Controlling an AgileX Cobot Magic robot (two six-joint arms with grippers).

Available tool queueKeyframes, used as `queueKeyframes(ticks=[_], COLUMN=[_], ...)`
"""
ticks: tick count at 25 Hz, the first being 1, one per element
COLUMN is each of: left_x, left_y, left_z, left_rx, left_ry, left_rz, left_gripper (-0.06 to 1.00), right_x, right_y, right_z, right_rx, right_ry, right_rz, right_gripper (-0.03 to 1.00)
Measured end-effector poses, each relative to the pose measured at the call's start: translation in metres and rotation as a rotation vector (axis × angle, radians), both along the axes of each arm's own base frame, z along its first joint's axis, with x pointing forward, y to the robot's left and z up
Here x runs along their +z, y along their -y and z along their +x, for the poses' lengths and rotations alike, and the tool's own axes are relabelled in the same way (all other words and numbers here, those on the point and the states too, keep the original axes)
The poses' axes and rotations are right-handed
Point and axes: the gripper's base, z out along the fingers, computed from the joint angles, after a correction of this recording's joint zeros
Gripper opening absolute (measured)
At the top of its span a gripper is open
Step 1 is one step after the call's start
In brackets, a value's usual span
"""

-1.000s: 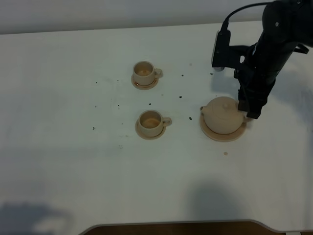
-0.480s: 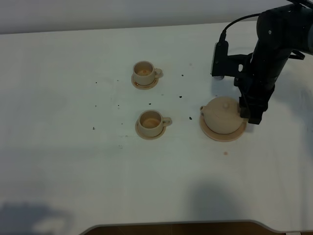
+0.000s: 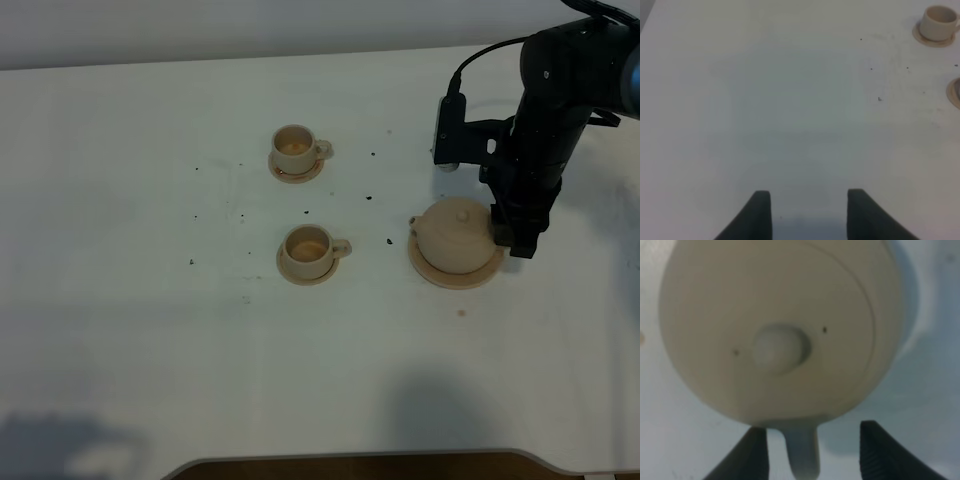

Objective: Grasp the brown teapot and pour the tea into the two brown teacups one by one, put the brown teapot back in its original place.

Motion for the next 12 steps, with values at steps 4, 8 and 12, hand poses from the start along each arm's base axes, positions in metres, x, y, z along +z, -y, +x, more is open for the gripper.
queueKeyframes(ticks=[4, 8, 12], left_x=[0.0000, 0.0000, 0.0000], left_y=[0.0000, 0.0000, 0.0000], left_z=[0.0000, 0.0000, 0.0000], left_rx=[0.000, 0.000, 0.000], left_ry=[0.000, 0.000, 0.000], left_rz=[0.000, 0.000, 0.000], left_gripper=[0.37, 0.37, 0.37], right_x=[-0.0010, -0.0010, -0.0010], right_y=[0.0001, -0.0007, -0.0023], right_z=[0.0004, 0.0003, -0.0002], right_rx=[-0.002, 0.004, 0.018], right_ry=[0.001, 0.003, 0.007], right_rz=[-0.002, -0.006, -0.017], right_gripper=[0.44, 0.44, 0.42])
